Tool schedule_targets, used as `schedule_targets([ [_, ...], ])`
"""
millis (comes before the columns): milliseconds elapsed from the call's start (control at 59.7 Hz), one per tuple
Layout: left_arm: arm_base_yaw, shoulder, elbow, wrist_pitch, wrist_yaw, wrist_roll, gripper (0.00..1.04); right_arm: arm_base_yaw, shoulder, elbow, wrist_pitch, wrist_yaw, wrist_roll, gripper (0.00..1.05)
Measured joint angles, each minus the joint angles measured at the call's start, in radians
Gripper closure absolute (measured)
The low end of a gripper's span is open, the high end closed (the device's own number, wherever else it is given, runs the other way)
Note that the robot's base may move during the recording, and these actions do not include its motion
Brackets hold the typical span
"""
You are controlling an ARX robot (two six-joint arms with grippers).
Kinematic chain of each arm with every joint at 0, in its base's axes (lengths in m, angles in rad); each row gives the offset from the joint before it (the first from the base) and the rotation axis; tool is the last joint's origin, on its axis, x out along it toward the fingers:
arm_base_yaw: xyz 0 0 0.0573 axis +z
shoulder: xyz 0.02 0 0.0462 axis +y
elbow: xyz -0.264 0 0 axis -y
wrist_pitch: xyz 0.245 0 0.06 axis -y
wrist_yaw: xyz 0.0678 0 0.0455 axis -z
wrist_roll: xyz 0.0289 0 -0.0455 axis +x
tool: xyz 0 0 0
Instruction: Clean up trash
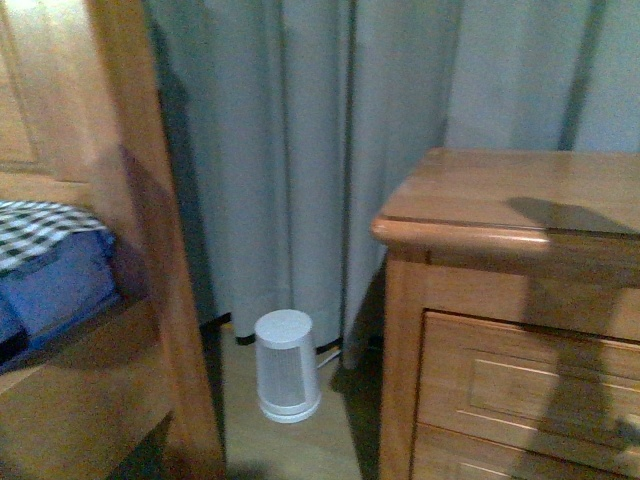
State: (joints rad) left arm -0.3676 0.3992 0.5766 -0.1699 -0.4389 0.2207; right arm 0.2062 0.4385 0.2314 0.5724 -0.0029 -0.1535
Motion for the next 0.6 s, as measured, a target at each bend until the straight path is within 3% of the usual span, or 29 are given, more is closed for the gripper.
schedule_targets([
  [603, 0.0, -0.001, 0.0, 0.0, -0.003, 0.0, 0.78, 0.0, 0.0, -0.001, 0.0, -0.002, 0.0, 0.85],
])
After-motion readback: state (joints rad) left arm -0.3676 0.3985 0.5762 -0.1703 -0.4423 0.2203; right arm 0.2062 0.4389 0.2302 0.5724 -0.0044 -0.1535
